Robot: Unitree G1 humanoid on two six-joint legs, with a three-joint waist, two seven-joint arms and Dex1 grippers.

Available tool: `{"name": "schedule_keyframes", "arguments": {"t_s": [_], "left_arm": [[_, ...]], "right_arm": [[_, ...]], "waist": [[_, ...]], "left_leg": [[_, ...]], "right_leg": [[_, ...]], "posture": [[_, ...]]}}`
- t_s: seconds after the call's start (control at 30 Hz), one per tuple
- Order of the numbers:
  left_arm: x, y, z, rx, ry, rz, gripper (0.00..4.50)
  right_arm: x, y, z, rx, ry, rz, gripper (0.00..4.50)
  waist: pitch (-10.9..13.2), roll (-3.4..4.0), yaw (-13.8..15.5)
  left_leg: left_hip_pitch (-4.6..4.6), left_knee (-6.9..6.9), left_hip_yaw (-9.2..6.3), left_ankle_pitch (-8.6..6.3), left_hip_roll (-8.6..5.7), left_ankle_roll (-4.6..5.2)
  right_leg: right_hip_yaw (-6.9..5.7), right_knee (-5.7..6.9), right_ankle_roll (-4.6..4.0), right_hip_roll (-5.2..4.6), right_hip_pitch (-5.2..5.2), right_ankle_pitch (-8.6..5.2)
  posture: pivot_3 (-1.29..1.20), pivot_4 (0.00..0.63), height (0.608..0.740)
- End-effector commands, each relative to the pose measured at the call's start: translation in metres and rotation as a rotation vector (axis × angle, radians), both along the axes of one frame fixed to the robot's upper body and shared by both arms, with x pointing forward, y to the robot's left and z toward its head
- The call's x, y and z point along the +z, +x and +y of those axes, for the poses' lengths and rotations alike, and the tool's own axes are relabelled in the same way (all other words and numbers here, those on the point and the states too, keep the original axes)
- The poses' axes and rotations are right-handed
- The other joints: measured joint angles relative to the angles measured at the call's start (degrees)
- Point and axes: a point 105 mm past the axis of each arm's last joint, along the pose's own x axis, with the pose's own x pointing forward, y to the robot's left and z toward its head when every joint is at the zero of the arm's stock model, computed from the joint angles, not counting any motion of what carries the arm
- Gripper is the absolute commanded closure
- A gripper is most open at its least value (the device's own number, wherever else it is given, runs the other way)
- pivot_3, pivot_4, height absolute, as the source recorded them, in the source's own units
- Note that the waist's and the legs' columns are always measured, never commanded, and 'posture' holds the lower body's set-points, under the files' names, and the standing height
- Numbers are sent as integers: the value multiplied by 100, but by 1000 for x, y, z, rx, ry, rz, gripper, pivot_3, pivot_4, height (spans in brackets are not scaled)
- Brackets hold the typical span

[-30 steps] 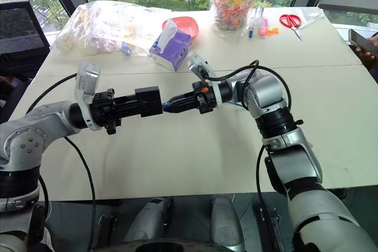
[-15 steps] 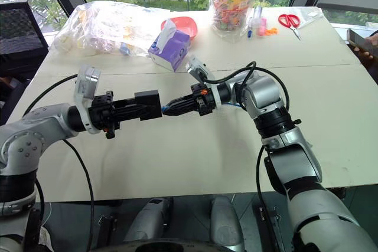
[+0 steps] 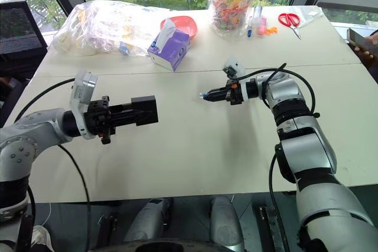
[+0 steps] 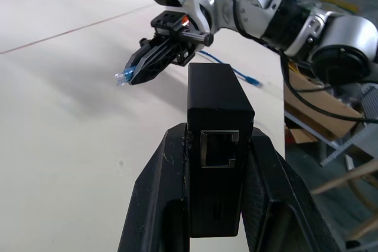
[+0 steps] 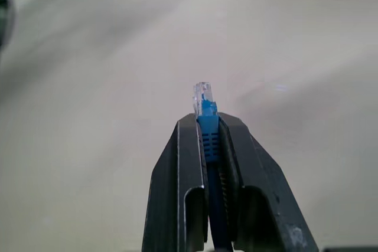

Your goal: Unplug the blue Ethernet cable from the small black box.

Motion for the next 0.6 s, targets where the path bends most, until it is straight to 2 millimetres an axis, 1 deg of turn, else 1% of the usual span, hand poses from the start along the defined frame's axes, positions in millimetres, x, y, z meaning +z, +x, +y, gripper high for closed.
{"name": "schedule_keyframes", "arguments": {"t_s": [0.03, 0.1, 0.17, 0.2, 0.27, 0.33, 0.4, 0.43, 0.57, 0.6], "left_arm": [[2, 19, 3, 102, -14, -59, 3993], [-5, 36, -1, 168, -39, -82, 3993], [-10, 47, -6, 203, -47, -103, 3993], [-13, 51, -11, 204, -44, -122, 3993], [-20, 62, -19, 224, -23, -162, 3993], [-25, 69, -28, 231, -8, -194, 3993], [-30, 73, -35, 219, 6, -213, 3993], [-33, 76, -38, 225, 3, -214, 3993], [-45, 89, -51, 245, 30, -231, 3993], [-49, 92, -55, 247, 38, -230, 3993]], "right_arm": [[10, 16, 1, -105, 22, -167, 4472], [3, 26, -8, -222, 10, -217, 4472], [2, 31, -13, -294, 27, -238, 3667], [3, 33, -16, -330, 36, -252, 3367], [6, 39, -24, -416, 40, -300, 2403], [9, 44, -33, -503, 37, -339, 1297], [11, 45, -37, -541, 52, -347, 249], [13, 45, -40, -559, 62, -359, 72], [22, 36, -42, -575, 138, -354, 72], [24, 30, -41, -566, 174, -336, 72]], "waist": [[0, 0, 6], [0, -1, 24], [1, -2, 59], [1, -2, 70], [1, -3, 74], [1, -2, 65], [1, -2, 43], [1, -2, 18], [1, -2, 14], [1, -2, 16]], "left_leg": [[1, 1, 0, 0, 0, 0], [1, 4, 0, 1, -1, -1], [1, 9, -1, 1, -3, -2], [0, 12, 0, 1, -5, -2], [-2, 14, 0, 2, -7, -2], [-2, 14, 0, 2, -6, -2], [-2, 12, 0, 2, -6, -2], [-2, 12, 0, 2, -6, -2], [-1, 12, 0, 2, -5, -1], [-1, 13, 0, 2, -5, -1]], "right_leg": [[0, 1, 0, 0, 1, 0], [0, 1, 0, 0, 5, 0], [0, 0, 0, 0, 9, 1], [0, 0, 1, -1, 9, 1], [1, -3, 5, -2, 10, 3], [2, -3, 5, -2, 9, 4], [1, -2, 5, -2, 8, 4], [1, -2, 5, -2, 8, 4], [1, 2, 6, -1, 7, 4], [1, 3, 6, -1, 7, 4]], "posture": [[0, 150, 726], [0, 150, 726], [0, 150, 726], [0, 150, 726], [0, 150, 726], [0, 150, 726], [0, 150, 726], [0, 150, 726], [0, 150, 726], [0, 150, 726]]}}
